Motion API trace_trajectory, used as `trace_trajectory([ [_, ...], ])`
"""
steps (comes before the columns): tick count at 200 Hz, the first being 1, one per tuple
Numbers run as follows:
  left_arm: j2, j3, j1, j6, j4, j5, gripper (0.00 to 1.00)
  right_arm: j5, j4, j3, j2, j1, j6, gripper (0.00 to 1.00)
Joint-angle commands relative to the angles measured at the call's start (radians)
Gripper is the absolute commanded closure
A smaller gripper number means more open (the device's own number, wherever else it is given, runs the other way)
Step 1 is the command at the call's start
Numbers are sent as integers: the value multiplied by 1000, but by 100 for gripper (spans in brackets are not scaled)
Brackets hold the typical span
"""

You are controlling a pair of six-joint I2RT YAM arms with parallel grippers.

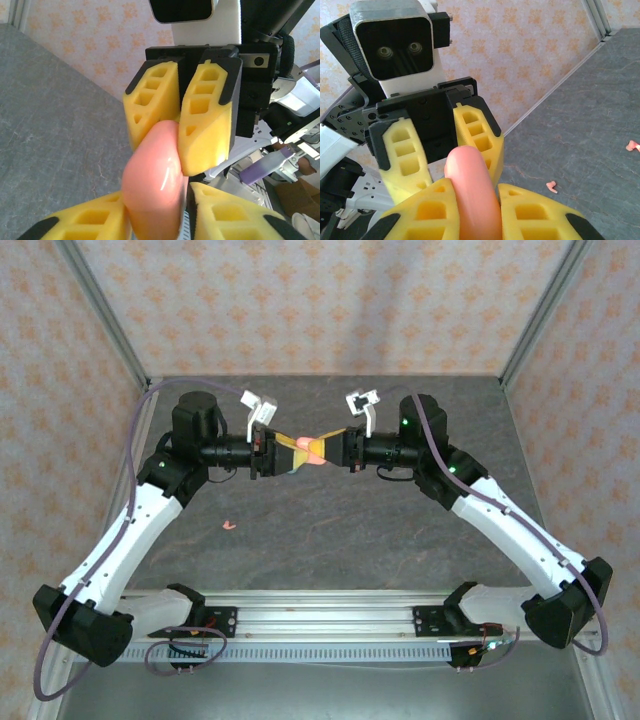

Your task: Insert wireless bluetooth earbuds into charging case

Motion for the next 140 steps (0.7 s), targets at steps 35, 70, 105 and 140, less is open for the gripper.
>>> trace_trajectory([
  [35,17,54,-18,135,-117,36,84,-10,16,41,8,7,-20,95],
  [70,-4,58,-18,266,-211,-31,100,2,-7,43,10,6,-39,93],
  [105,-103,-52,-18,341,-105,-93,100,19,-59,53,28,5,-67,82],
  [140,-201,-128,-18,450,-101,-184,100,49,-122,73,57,1,-82,68],
])
